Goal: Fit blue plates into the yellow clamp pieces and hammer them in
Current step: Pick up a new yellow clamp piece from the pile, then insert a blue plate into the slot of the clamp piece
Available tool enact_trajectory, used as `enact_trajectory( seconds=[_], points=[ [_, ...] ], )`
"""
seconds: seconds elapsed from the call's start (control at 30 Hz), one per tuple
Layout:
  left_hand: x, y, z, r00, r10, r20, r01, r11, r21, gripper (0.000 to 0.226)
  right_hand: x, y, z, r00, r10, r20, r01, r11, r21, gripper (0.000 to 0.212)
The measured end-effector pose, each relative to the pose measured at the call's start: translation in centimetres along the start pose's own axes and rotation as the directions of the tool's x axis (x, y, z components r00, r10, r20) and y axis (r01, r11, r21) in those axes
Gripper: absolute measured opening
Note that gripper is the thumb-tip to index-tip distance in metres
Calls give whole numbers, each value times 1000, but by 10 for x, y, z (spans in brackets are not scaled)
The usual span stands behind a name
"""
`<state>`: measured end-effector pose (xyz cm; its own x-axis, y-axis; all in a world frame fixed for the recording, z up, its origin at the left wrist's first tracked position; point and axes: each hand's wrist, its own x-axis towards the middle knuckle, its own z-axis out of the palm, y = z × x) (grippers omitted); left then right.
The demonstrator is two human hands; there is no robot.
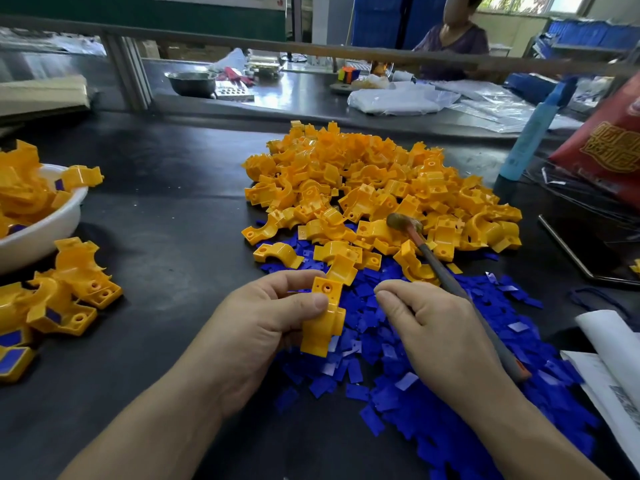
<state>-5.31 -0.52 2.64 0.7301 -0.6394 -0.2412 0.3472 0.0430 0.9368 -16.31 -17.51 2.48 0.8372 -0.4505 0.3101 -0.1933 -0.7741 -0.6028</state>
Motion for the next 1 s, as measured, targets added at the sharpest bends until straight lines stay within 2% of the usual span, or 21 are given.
enact_trajectory(
  seconds=[0.07, 0.17, 0.27, 0.33, 0.43, 0.6, 0.7, 0.8, 0.87, 0.93, 1.0],
  points=[
    [0, -1, 1, 1000, -8, -8, 8, 1000, 12, 48, 0, -1, -2, 999, 46, 1, -46, 993, 105, 15],
    [-2, -2, 4, 1000, -2, -11, 3, 997, 74, 49, -1, -8, -6, 989, 91, 113, -132, 894, 428, 14],
    [-4, -6, 6, 1000, 30, -6, -29, 990, 138, 53, -4, -18, -9, 982, 16, 187, -127, 791, 599, 14],
    [-5, -7, 7, 999, 48, 17, -50, 986, 161, 52, -7, -21, -8, 978, -56, 199, -74, 801, 593, 17],
    [-6, -9, 10, 996, 68, 53, -76, 984, 162, 49, -11, -24, -6, 981, -137, 139, 60, 888, 456, 16],
    [-8, -11, 15, 991, 102, 88, -113, 983, 141, 45, -12, -29, -5, 982, -180, 58, 152, 934, 324, 17],
    [-7, -12, 14, 990, 104, 90, -116, 983, 139, 40, -12, -29, -3, 988, -152, 33, 134, 940, 313, 19],
    [-7, -12, 13, 989, 112, 94, -125, 980, 152, 33, -13, -27, 1, 994, -109, 8, 100, 943, 319, 7],
    [-6, -13, 12, 989, 119, 87, -131, 980, 152, 33, -12, -27, 2, 998, -64, 0, 61, 945, 321, 17],
    [-6, -14, 11, 990, 113, 80, -124, 981, 149, 31, -10, -26, 1, 999, -9, 47, -9, 928, 373, 30],
    [-5, -15, 11, 990, 100, 99, -112, 986, 124, 26, -9, -25, 0, 990, 14, 139, -81, 867, 492, 27]
  ],
)
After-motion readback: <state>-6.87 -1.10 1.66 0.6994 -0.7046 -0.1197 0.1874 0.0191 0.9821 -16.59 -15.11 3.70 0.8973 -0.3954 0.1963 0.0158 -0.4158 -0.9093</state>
